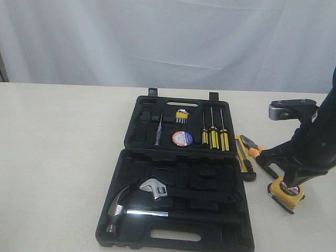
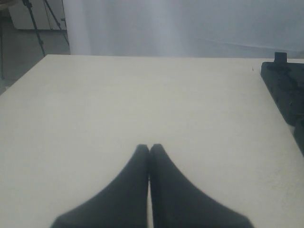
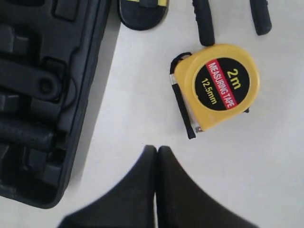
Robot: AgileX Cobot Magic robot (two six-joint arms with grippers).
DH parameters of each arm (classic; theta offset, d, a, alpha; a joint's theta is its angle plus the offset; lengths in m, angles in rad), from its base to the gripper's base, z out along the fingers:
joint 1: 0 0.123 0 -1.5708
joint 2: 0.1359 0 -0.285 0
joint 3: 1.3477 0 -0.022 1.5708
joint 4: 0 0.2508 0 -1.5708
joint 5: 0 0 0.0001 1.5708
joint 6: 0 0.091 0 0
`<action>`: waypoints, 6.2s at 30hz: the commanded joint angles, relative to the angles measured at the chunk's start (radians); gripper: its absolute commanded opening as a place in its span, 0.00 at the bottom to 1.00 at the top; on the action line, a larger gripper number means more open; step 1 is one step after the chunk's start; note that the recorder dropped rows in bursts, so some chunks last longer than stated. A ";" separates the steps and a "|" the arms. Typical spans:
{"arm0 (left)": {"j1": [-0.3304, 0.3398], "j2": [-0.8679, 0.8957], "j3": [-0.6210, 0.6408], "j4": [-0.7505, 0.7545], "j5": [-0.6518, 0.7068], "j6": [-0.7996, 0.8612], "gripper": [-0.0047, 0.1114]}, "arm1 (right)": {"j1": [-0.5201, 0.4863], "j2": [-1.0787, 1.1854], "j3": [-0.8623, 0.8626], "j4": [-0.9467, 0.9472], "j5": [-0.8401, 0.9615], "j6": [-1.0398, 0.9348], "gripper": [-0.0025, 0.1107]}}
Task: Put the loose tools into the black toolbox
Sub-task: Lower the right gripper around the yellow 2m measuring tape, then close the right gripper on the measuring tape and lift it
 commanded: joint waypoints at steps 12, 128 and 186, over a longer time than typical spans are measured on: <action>-0.005 -0.001 0.003 0.000 -0.005 -0.006 0.04 | -0.007 0.018 0.000 -0.014 -0.032 0.035 0.71; -0.005 -0.001 0.003 0.000 -0.005 -0.006 0.04 | -0.054 0.337 -0.234 -0.094 0.047 -0.293 0.67; -0.005 -0.001 0.003 0.000 -0.005 -0.006 0.04 | -0.048 0.316 -0.268 -0.108 0.129 -0.302 0.40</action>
